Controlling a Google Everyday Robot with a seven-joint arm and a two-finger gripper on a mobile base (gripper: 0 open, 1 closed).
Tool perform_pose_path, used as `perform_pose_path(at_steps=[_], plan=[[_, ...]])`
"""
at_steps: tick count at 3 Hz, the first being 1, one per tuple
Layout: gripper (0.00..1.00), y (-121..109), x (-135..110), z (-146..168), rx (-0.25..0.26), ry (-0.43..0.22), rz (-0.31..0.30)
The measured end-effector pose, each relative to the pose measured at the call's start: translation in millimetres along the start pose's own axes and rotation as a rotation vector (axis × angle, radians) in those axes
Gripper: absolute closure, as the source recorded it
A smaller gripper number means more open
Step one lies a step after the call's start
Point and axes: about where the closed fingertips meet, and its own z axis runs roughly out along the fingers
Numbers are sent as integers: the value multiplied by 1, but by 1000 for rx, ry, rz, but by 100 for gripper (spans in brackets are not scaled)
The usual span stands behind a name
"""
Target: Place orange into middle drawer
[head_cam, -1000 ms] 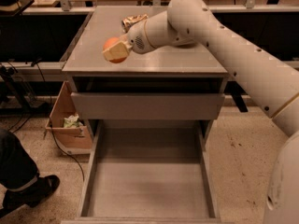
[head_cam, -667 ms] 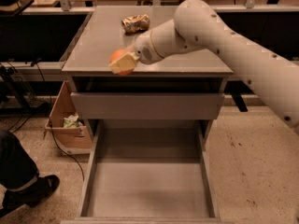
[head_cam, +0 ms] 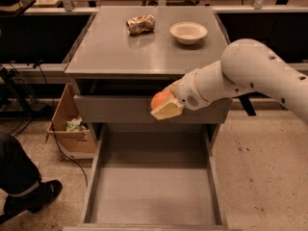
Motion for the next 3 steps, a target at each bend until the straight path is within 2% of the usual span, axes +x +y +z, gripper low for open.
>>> perform_pose_path(at_steps=[1, 2, 3], plan=[[100, 0, 0, 0, 0, 0, 0], [100, -1, 10, 4, 6, -13, 9], [100, 8, 49, 29, -10, -75, 39]])
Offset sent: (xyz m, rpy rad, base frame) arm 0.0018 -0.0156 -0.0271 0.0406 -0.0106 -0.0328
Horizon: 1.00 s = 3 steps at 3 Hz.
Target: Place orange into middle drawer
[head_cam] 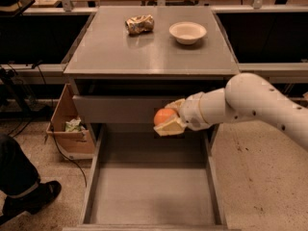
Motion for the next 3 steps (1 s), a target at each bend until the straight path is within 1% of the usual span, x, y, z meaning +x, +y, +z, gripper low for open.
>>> perform_pose_path(at_steps=[1, 2, 3], plan=[[100, 6, 54, 28, -3, -61, 23], [100, 10, 101, 55, 1, -99, 38], [100, 16, 144, 74, -3, -117, 41]])
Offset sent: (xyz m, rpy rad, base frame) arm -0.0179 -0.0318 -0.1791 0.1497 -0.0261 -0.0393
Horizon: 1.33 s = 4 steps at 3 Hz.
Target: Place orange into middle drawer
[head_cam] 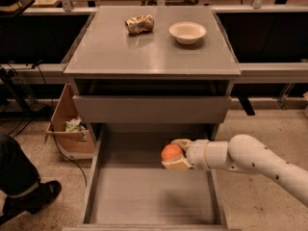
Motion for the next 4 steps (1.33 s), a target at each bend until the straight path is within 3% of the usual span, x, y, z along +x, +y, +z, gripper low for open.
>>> perform_pose_path(at_steps=[1, 2, 4], plan=[[100, 8, 74, 31, -30, -7, 19], [100, 9, 75, 33, -33, -8, 22], [100, 27, 121, 72, -64, 29, 80]])
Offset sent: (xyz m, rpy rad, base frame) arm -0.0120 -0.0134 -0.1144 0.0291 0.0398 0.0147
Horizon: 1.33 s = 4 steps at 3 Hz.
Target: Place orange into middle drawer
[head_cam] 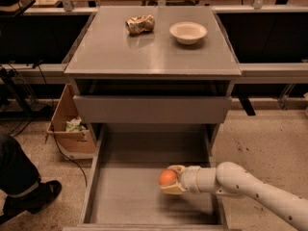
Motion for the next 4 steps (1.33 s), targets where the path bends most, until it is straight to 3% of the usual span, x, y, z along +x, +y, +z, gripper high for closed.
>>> perform_pose_path(at_steps=[1, 2, 4], plan=[[100, 0, 27, 17, 6, 24, 38], [84, 0, 48, 31, 19, 71, 41], [37, -3, 68, 47, 27, 108, 44]])
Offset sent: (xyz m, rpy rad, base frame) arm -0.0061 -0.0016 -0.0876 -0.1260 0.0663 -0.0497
